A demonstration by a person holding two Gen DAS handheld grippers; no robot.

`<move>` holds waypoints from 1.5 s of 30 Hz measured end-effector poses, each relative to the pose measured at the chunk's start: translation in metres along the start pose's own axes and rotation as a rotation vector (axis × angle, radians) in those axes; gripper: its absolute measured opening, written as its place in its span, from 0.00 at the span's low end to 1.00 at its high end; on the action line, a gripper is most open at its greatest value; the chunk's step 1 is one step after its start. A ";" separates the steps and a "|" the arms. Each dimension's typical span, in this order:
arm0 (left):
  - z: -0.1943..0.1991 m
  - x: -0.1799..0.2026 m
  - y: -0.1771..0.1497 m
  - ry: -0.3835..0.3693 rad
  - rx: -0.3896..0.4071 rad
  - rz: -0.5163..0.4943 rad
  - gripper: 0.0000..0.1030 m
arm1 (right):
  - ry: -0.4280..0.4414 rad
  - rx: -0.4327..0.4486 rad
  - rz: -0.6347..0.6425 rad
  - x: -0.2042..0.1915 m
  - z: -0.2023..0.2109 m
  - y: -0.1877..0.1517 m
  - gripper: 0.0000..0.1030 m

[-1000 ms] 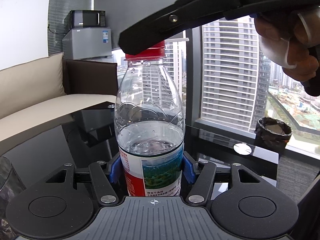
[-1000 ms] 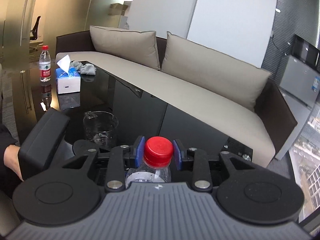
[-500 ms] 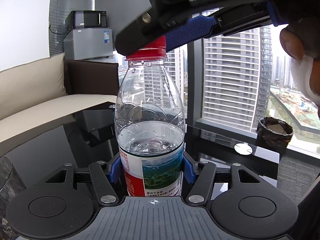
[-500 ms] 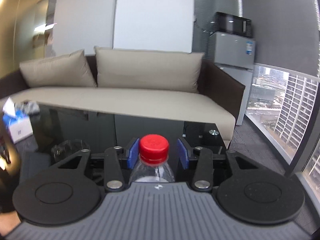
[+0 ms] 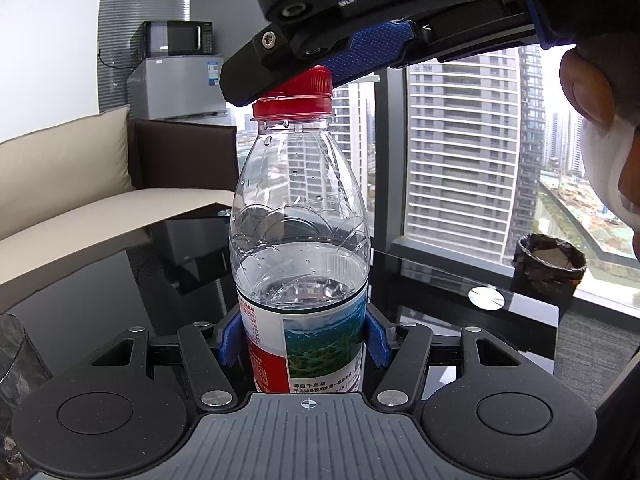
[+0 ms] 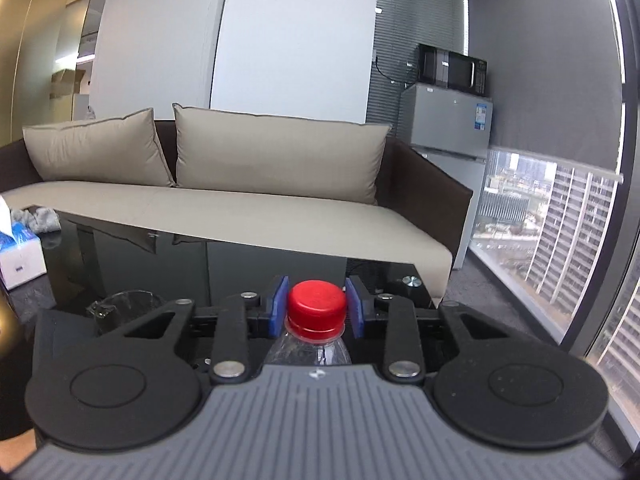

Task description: Unscrew bottle cap and pour

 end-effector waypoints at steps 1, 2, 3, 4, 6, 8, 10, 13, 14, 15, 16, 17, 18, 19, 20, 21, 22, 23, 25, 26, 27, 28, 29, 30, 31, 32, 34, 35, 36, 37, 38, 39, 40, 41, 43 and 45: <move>0.000 0.000 0.000 0.000 0.000 0.000 0.54 | 0.003 0.005 0.002 0.000 0.000 -0.001 0.32; 0.000 0.000 0.000 0.000 0.001 0.003 0.54 | 0.006 0.011 0.006 0.000 0.000 -0.002 0.31; 0.000 0.000 0.000 0.000 0.001 0.005 0.54 | 0.013 0.019 0.012 0.001 0.000 -0.003 0.31; 0.000 0.000 -0.001 -0.001 0.000 0.006 0.54 | 0.021 0.027 0.018 0.002 0.000 -0.005 0.31; 0.000 0.000 -0.001 0.000 0.001 0.006 0.54 | 0.051 0.040 0.024 0.006 0.000 -0.007 0.31; 0.000 0.000 -0.002 0.000 0.003 0.007 0.54 | 0.088 0.056 0.017 0.014 0.000 -0.009 0.31; -0.001 0.000 -0.001 0.000 0.004 0.005 0.54 | 0.125 0.066 0.016 0.021 -0.001 -0.010 0.30; -0.001 0.000 -0.001 0.002 0.007 0.006 0.54 | 0.191 0.086 0.023 0.031 -0.003 -0.011 0.30; -0.001 0.000 -0.001 0.002 0.008 0.008 0.54 | 0.219 0.094 0.028 0.035 -0.004 -0.012 0.30; 0.000 0.000 -0.001 0.001 0.008 0.007 0.55 | 0.247 0.102 0.033 0.039 -0.005 -0.013 0.30; 0.000 0.000 -0.002 0.001 0.009 0.006 0.55 | 0.258 0.105 0.036 0.041 -0.005 -0.013 0.30; 0.000 0.000 -0.002 0.001 0.009 0.006 0.55 | 0.302 0.117 0.057 0.046 -0.006 -0.013 0.30; 0.000 0.000 -0.002 0.000 0.009 0.004 0.55 | 0.337 0.121 0.060 0.052 -0.007 -0.013 0.30; 0.000 0.000 -0.002 -0.001 0.009 0.000 0.55 | 0.377 0.126 0.070 0.056 -0.008 -0.013 0.30; 0.000 0.000 -0.002 -0.001 0.009 -0.003 0.55 | 0.421 0.124 0.070 0.062 -0.010 -0.013 0.30; 0.001 0.000 -0.002 -0.002 0.009 -0.007 0.55 | 0.466 0.121 0.068 0.068 -0.011 -0.012 0.30; 0.001 0.001 -0.003 -0.003 0.009 -0.010 0.55 | 0.512 0.107 0.061 0.075 -0.014 -0.010 0.30; 0.001 0.001 -0.003 -0.004 0.010 -0.013 0.55 | 0.544 0.088 0.058 0.081 -0.018 -0.007 0.31; 0.001 0.002 -0.002 -0.005 0.012 -0.017 0.54 | 0.585 0.038 0.034 0.089 -0.021 0.000 0.31; 0.001 0.003 -0.002 -0.005 0.012 -0.020 0.54 | 0.575 0.024 0.035 0.088 -0.020 0.003 0.31; 0.000 0.004 -0.002 -0.004 0.012 -0.023 0.54 | 0.559 0.015 0.039 0.088 -0.019 0.005 0.32; 0.000 0.004 -0.001 -0.003 0.012 -0.025 0.54 | 0.541 0.013 0.028 0.086 -0.016 0.005 0.32; 0.000 0.005 -0.001 -0.002 0.011 -0.027 0.54 | 0.529 0.016 0.019 0.085 -0.014 0.005 0.38; 0.000 0.005 -0.001 0.000 0.009 -0.023 0.54 | 0.462 0.034 -0.007 0.081 -0.008 0.005 0.45; -0.001 0.005 -0.001 0.002 0.007 -0.018 0.54 | 0.410 0.046 -0.031 0.078 -0.003 0.005 0.47; -0.001 0.005 -0.001 0.004 0.005 -0.013 0.55 | 0.386 0.051 -0.039 0.075 -0.001 0.004 0.50; -0.001 0.005 -0.001 0.005 0.004 -0.015 0.55 | 0.284 0.071 -0.046 0.062 0.007 0.002 0.50; -0.001 0.005 -0.001 0.005 0.004 -0.015 0.55 | 0.260 0.079 -0.056 0.058 0.010 0.001 0.50; 0.000 0.005 -0.001 0.006 0.004 -0.014 0.55 | 0.244 0.077 -0.065 0.054 0.011 0.000 0.50; 0.000 0.005 -0.001 0.006 0.004 -0.014 0.55 | 0.231 0.073 -0.074 0.049 0.011 -0.001 0.50; 0.000 0.005 -0.001 0.006 0.004 -0.012 0.55 | 0.217 0.069 -0.083 0.044 0.012 -0.002 0.50; 0.000 0.005 -0.001 0.005 0.003 -0.011 0.55 | 0.203 0.064 -0.093 0.040 0.013 -0.003 0.50; 0.000 0.005 -0.001 0.004 0.003 -0.010 0.55 | 0.194 0.066 -0.095 0.037 0.013 -0.004 0.50; 0.001 0.005 -0.001 0.003 0.003 -0.010 0.55 | 0.187 0.070 -0.096 0.035 0.013 -0.005 0.50; 0.001 0.004 -0.001 0.002 0.002 -0.011 0.55 | 0.169 0.070 -0.099 0.031 0.012 -0.007 0.49; 0.001 0.004 -0.001 0.000 0.001 -0.009 0.55 | 0.154 0.062 -0.102 0.028 0.008 -0.007 0.42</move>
Point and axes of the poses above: each gripper's, at about its wrist camera, not at the fingertips, and z roughly against the way its jaws point, x to its right, y to its top, the point moved 1 cm from there along -z, roughly the way its jaws point, and after that the axes turned 10 degrees about x, right-handed, at the moved point
